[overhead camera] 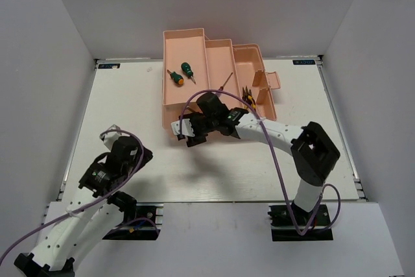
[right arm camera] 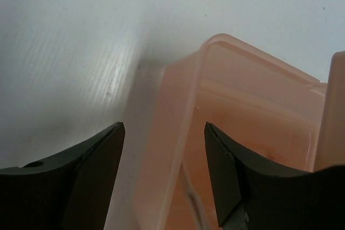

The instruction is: Sort the tools into containers

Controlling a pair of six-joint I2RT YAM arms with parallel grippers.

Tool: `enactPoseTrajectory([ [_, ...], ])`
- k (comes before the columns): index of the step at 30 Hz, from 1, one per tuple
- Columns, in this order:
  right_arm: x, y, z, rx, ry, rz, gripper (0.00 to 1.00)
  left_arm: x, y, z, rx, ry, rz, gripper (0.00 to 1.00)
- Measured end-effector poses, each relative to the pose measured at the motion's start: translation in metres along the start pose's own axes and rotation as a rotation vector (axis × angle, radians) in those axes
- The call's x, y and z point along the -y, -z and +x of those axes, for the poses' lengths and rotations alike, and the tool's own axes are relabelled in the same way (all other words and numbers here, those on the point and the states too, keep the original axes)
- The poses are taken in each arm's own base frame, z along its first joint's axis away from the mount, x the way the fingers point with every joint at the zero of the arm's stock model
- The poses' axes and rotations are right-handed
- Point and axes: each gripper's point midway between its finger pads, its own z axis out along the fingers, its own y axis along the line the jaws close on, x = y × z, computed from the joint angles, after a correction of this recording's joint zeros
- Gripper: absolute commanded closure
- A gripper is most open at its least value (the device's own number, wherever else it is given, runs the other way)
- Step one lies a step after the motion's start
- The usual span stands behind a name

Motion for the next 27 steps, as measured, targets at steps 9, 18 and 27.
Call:
enactPoseTrajectory([
  [9,0.006,-0.043,0.032,-0.148,0.018,0.031,0.65,0.014,-0.027,0.042,-0.112,0.089,0.13,0.29],
  [18,0.016,-0.038,0.034,-0.18,-0.077,0.073,1.0,0.04,-0.041,0.052,-0.139,0.174,0.246,0.26],
  [27,0.01,-0.018,0.029,-0.218,-0.141,0.06,1.0,0.024,-0.082,0.098,-0.238,0.417,0.298,0.29],
])
